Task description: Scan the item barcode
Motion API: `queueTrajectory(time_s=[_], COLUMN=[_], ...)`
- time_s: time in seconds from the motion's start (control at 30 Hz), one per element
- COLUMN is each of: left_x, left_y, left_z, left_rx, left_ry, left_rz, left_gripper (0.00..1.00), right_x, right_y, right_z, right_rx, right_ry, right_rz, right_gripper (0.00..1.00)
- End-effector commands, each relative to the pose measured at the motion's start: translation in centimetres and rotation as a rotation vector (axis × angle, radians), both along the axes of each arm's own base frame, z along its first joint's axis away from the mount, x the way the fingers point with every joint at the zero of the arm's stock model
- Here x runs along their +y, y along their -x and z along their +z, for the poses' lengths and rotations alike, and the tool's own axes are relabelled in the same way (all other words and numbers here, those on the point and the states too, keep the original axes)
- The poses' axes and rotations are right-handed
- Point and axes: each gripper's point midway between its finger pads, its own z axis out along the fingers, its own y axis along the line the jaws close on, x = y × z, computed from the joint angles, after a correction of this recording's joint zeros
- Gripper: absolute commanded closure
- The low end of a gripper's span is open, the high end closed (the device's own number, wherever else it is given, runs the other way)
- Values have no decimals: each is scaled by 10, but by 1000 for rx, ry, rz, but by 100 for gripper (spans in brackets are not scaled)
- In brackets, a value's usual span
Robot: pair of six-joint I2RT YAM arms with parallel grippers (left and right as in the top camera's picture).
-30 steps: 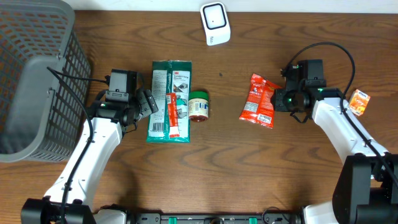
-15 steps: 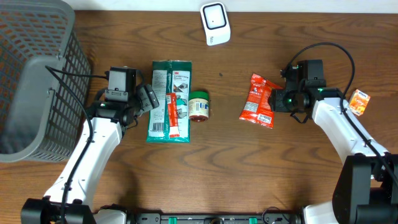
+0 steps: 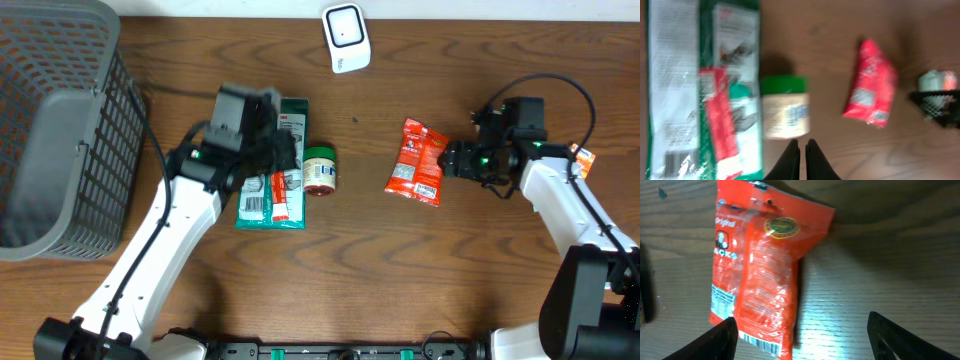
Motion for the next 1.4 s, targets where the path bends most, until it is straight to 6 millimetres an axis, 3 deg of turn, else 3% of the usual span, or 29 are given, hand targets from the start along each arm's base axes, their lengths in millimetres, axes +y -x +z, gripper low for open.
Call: queueTrajectory(time_s=[0.0, 0.13, 0.4, 0.53, 0.67, 0.87, 1.1, 1.23, 1.37], left_x=[-29, -58, -135, -169, -193, -208, -208, -209, -210], left_y=[-14, -23, -31, -34, -39, -50, -48, -45, -46], left_z=[32, 29, -27, -52, -71, -106, -143, -151, -147], left_rx=[-48, -81, -100, -122, -156, -156, -94, -75, -85], left_ry=[11, 4, -17, -2, 18, 36, 10, 6, 13], left_rz=[-77, -125, -248, -298, -327, -319, -313, -313, -312], left_gripper=[92, 92, 91, 89, 87, 86, 87, 87, 86], right_x=[-3, -3, 5, 15, 12, 23, 19, 16, 12], right_y=[3, 4, 5, 5, 1, -8, -13, -14, -13], right_z=[-2, -2, -3, -14, -35, -43, -40, -39, -39], right_rx=[13, 10, 3, 19, 46, 11, -14, -23, -22], right_ry=[-42, -50, -85, -167, -187, -252, -258, -274, -274], right_rz=[2, 20, 75, 120, 116, 162, 158, 150, 138], right_gripper=[21, 20, 20, 21, 24, 27, 25, 25, 25])
